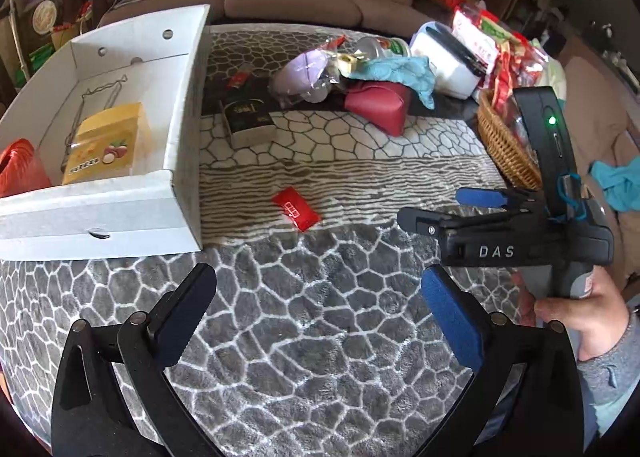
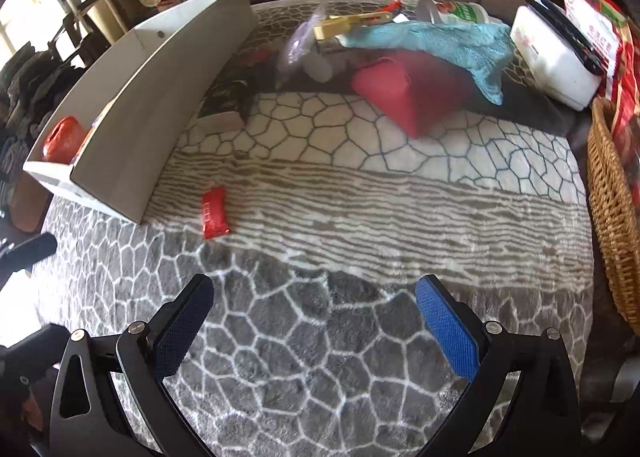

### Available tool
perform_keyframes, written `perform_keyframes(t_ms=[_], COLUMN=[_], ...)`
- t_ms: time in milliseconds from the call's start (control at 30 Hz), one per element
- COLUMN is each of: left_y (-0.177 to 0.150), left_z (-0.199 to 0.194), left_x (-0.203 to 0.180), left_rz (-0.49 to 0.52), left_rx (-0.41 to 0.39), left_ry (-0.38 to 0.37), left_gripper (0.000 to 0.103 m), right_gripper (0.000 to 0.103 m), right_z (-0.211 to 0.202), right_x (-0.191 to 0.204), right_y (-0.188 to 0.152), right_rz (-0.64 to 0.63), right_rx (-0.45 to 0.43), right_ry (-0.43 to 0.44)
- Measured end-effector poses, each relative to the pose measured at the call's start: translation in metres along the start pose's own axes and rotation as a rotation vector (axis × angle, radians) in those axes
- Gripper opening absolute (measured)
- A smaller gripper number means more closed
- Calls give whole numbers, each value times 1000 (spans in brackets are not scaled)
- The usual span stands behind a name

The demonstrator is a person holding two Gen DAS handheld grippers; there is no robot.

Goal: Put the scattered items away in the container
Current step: 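Grasp the teal knit cloth with the right gripper and lift it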

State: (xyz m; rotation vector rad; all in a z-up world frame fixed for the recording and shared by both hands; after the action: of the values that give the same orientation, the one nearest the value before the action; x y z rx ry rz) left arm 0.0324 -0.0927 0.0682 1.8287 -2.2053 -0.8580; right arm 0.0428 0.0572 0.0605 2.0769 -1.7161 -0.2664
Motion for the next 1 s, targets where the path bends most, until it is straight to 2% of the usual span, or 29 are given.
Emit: perform_keyframes(t_ms=[200, 367, 467, 533, 600, 767, 867, 1000], left_y=[7, 17, 21, 24, 27, 31, 30, 30], left_z=[44, 72, 86, 94, 100, 106, 111, 112], left_x=[-12, -8, 0, 4, 3, -6, -2, 6], left_rz=[38, 33, -16, -90, -130, -69, -78, -90], left_rx=[42, 46, 58, 84, 98, 103, 124, 135], left_ry=[-13, -37, -40, -89, -151, -119, -134, -147], left_gripper=[103, 103, 103, 103, 103, 103, 103, 103], right_gripper=[103, 103, 103, 103, 103, 103, 103, 103], right_z=[3, 19, 29, 29, 27, 24, 35, 53], right_x=[-54, -76, -79, -81, -89, -122, -139, -155], right_y=[17, 38, 51, 63, 76, 106, 118, 123], right_rz=[185, 253, 252, 261, 287, 438, 510, 586], right_rx=[-65, -93, -105, -143, -189, -297, -315, -325], right_ry=[40, 41, 23, 27, 49, 104, 68, 123])
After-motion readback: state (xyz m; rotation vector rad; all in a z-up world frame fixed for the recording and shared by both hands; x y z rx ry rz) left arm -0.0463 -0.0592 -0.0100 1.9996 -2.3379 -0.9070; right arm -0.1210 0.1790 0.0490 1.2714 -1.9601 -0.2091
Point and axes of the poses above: each gripper's, at about its wrist camera, not at the fingertips, and z roughly the way its jaws point, x to its left, y to its top, the point moved 2 cm from there along z, roughly the way its jaws point, and after that the axes turned 2 degrees about -y, right-handed, at the moved point
